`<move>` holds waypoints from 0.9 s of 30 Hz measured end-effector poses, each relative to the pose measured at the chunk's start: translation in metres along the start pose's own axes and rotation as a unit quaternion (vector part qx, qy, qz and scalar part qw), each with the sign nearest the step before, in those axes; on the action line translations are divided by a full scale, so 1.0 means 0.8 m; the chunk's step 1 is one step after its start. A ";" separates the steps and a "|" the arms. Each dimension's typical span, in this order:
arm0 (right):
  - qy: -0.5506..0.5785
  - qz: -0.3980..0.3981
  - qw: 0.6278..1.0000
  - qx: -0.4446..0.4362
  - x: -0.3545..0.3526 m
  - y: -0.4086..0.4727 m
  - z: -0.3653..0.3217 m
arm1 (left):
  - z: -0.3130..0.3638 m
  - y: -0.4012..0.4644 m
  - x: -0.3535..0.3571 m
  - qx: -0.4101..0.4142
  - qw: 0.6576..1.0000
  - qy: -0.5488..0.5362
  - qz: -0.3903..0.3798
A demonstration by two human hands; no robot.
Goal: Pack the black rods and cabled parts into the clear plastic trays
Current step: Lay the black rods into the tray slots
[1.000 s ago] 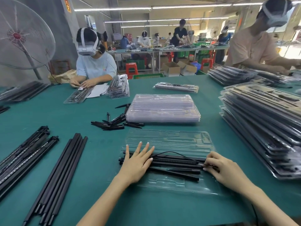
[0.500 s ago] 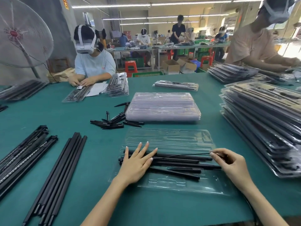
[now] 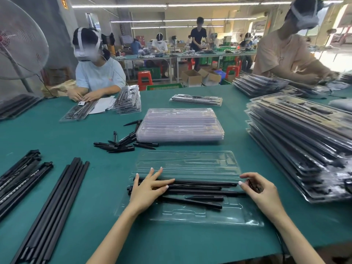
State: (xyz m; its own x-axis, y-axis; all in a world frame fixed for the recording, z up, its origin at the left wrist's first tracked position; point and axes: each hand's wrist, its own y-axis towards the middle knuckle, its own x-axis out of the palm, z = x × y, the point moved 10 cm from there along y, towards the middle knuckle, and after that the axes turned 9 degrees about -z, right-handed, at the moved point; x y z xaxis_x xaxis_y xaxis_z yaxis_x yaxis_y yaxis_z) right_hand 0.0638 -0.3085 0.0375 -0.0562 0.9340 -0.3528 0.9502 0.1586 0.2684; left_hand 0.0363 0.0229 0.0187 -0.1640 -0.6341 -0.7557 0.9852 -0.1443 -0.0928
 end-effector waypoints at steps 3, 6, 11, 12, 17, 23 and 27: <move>-0.005 -0.001 1.000 0.009 0.002 0.002 0.004 | 0.002 -0.005 -0.013 -0.003 0.997 -0.049 0.058; -0.003 0.001 1.000 0.011 0.001 0.003 0.007 | -0.001 -0.006 -0.016 -0.007 0.995 -0.056 0.078; 0.007 0.006 1.000 0.010 -0.002 0.004 0.008 | -0.001 -0.004 -0.012 0.001 0.997 -0.047 0.065; 0.007 0.005 1.000 0.012 -0.002 0.004 0.008 | -0.001 -0.004 -0.011 0.003 0.997 -0.046 0.066; 0.002 0.006 1.000 0.017 -0.004 0.002 0.011 | -0.001 -0.006 -0.009 0.012 0.997 -0.032 0.069; -0.011 0.005 1.000 0.020 -0.004 0.003 0.011 | -0.001 -0.004 -0.006 0.017 0.998 -0.046 0.039; 0.001 0.014 1.000 0.007 -0.007 0.001 0.005 | 0.001 -0.006 -0.006 0.023 0.998 -0.045 0.032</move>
State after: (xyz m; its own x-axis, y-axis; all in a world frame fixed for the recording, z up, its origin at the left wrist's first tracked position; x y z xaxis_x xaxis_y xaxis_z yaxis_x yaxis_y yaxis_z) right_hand 0.0662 -0.3150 0.0363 -0.0298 0.9388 -0.3431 0.9557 0.1274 0.2655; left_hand 0.0323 0.0257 0.0233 -0.1062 -0.7083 -0.6979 0.9909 -0.1339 -0.0149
